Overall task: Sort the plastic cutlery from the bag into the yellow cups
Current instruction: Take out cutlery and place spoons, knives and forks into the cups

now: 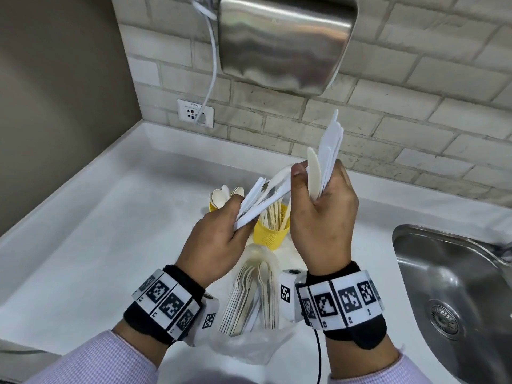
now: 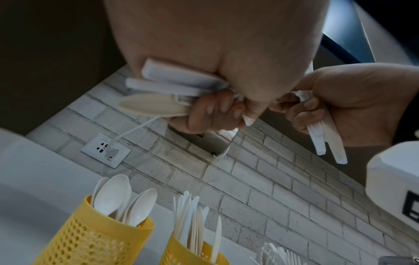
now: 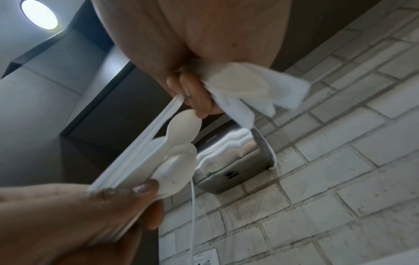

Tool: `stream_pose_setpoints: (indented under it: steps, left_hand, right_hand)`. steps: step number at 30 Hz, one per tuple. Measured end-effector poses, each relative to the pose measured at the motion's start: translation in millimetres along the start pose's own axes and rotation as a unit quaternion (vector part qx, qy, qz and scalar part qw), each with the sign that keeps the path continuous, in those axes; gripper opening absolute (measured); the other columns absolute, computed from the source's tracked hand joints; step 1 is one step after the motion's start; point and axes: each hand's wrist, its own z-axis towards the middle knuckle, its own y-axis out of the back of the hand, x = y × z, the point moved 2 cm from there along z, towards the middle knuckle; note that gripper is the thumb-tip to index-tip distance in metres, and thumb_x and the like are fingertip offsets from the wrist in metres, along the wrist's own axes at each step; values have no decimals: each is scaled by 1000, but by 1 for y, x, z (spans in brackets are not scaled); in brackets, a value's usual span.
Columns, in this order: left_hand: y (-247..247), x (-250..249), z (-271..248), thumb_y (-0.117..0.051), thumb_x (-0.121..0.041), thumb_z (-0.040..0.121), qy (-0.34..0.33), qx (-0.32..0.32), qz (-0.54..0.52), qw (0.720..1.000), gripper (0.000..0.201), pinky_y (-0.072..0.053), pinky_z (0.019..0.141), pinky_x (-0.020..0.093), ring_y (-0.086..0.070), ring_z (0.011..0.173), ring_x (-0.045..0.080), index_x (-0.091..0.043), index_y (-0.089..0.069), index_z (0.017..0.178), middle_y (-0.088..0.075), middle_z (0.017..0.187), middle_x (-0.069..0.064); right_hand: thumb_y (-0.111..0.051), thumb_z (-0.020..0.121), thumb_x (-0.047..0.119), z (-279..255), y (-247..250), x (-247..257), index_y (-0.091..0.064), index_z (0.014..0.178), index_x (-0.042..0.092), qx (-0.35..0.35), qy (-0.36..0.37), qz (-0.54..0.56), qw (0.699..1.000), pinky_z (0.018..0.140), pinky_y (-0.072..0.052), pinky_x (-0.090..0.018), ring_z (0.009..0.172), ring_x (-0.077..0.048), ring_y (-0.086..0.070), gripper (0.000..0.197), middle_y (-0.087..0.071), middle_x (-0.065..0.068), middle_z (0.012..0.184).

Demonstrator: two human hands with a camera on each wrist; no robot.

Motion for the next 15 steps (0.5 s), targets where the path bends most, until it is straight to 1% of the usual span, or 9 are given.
stream_pose_setpoints:
  steps: [2,3,6,7,9,10,11,13,15]
  left_hand:
    - [-1,0,0,-50,-39,103,-4,3,2,1000,17,-41,54,37,-44,57,15,-38,-34,95,-46,61,-11]
    - [0,-1,-1,-49,-39,103,-5,4,2,1000,16,-43,54,39,-44,57,16,-38,-35,95,-46,61,-10]
    - [-1,-1,-1,-49,-37,104,-4,8,-2,1000,16,-44,56,41,-44,57,17,-36,-36,96,-46,62,-9]
    - [-1,-1,-1,-48,-38,104,-3,10,-4,1000,15,-44,56,41,-44,57,17,-34,-36,95,-46,62,-9]
    - [-1,-1,-2,-47,-41,103,0,12,-3,1000,16,-43,55,40,-45,57,17,-30,-40,93,-47,62,-8]
    - [-1,-1,-2,-47,-41,103,0,13,-2,1000,17,-41,54,38,-45,57,17,-30,-41,92,-48,62,-8]
    - [-1,-1,-3,-46,-43,104,-1,14,-2,1000,19,-39,54,36,-45,57,18,-31,-41,91,-48,62,-8]
    - [0,-3,-4,-43,-51,104,0,19,-2,1000,23,-37,53,33,-46,57,18,-34,-39,89,-48,62,-7]
    - [1,-5,-3,-37,-59,99,2,24,10,1000,25,-34,53,30,-47,58,17,-36,-39,90,-48,61,-7]
  right_hand:
    - [-52,100,32,1,2,2,-64,104,3,-23,25,-9,999,76,-38,-8,84,-7,-52,32,-58,-2,96]
    - [-51,99,34,1,2,3,-64,106,2,-26,29,-10,999,76,-40,-9,84,-9,-54,35,-59,-2,97]
    - [-47,99,42,0,1,2,-64,105,5,-10,5,-13,1000,67,-47,-23,74,-17,-59,41,-65,-1,86]
    - [-47,99,41,0,1,2,-64,105,5,-10,1,-11,1000,66,-47,-23,72,-15,-61,40,-67,2,84]
    - [-52,101,33,1,2,1,-61,104,6,-16,-7,3,1000,66,-46,-13,73,-8,-65,29,-72,12,85]
    - [-53,102,29,1,3,0,-59,103,7,-17,-15,14,1000,67,-46,-11,71,-4,-66,23,-73,15,85]
    - [-52,103,28,3,3,0,-57,102,8,-15,-29,28,999,66,-49,-14,65,-4,-66,20,-75,15,83]
    - [-49,106,29,5,4,0,-55,100,12,-16,-75,71,995,57,-52,-27,51,-15,-64,19,-78,10,81]
    - [-47,108,27,7,7,-1,-54,100,7,-51,-138,150,978,48,-49,-30,44,-29,-59,22,-77,-1,76]
